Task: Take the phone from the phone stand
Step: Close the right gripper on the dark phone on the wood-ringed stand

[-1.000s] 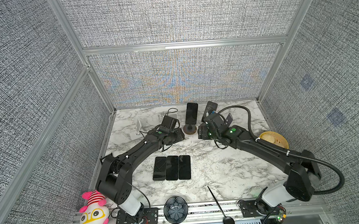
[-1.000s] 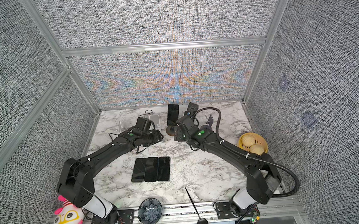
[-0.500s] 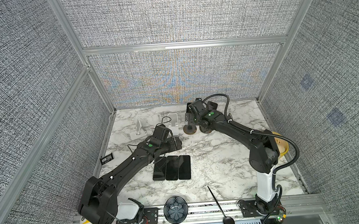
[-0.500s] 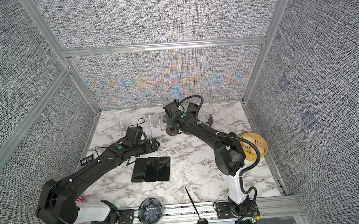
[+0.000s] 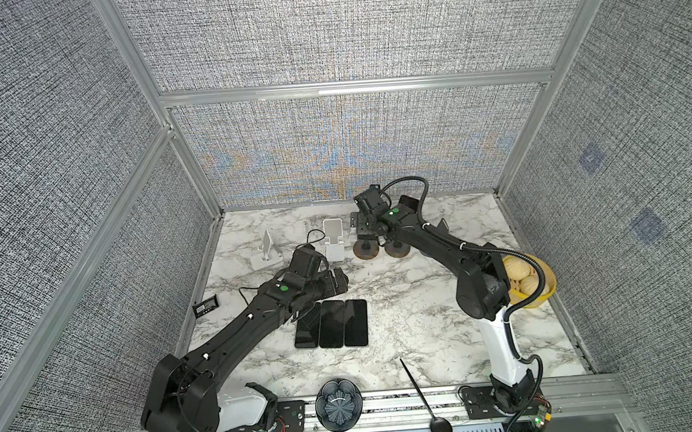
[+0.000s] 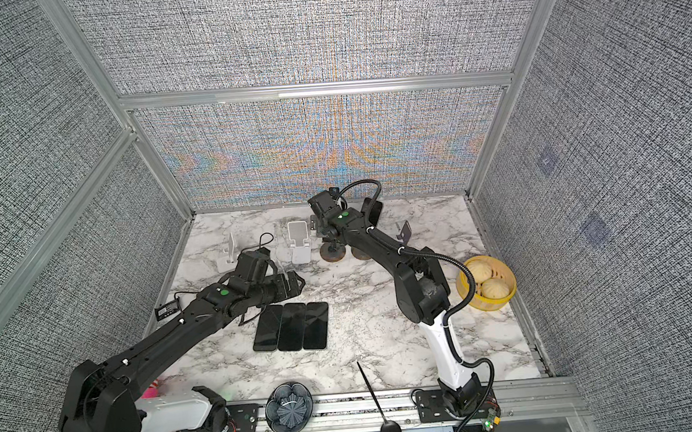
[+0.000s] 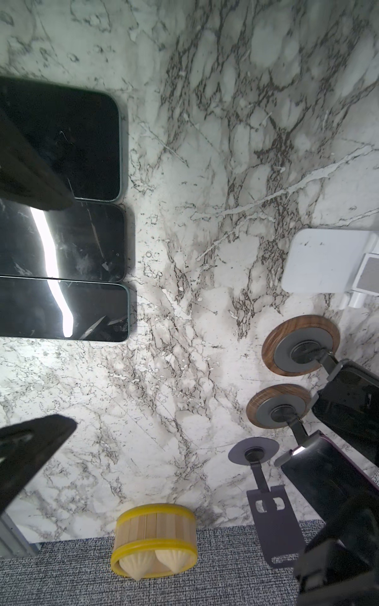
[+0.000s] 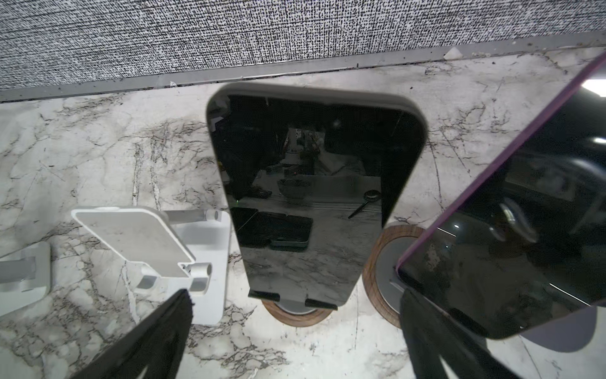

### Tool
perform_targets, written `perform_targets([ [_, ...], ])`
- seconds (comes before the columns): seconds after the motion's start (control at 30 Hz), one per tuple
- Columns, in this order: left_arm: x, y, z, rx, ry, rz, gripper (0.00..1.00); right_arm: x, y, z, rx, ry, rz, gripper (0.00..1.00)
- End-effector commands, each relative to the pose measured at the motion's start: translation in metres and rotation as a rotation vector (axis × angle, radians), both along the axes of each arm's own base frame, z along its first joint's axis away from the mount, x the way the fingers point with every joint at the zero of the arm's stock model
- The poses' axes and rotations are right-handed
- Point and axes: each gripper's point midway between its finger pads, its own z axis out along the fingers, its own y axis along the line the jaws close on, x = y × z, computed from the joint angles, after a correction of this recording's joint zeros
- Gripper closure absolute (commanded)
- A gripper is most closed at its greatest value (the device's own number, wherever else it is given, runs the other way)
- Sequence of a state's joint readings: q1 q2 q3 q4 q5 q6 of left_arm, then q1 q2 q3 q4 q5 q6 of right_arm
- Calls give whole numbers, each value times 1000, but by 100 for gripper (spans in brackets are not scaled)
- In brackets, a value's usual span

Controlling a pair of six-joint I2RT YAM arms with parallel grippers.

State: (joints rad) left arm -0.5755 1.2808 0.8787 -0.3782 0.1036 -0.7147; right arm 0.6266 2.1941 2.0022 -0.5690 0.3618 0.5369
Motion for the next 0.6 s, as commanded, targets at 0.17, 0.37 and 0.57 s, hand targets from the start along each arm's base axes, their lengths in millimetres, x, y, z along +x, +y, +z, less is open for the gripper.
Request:
perform_targets([
  [0.17, 4, 2, 3, 24, -22, -1, 2, 7, -9, -9, -61, -2, -40, 1],
  [0.37, 4, 4, -3, 53, -11, -8, 2, 13, -4, -16, -53, -8, -38, 1],
  [0.57, 3, 1, -7, 48, -8, -26, 2, 17, -1, -23, -57, -7, -40, 3],
])
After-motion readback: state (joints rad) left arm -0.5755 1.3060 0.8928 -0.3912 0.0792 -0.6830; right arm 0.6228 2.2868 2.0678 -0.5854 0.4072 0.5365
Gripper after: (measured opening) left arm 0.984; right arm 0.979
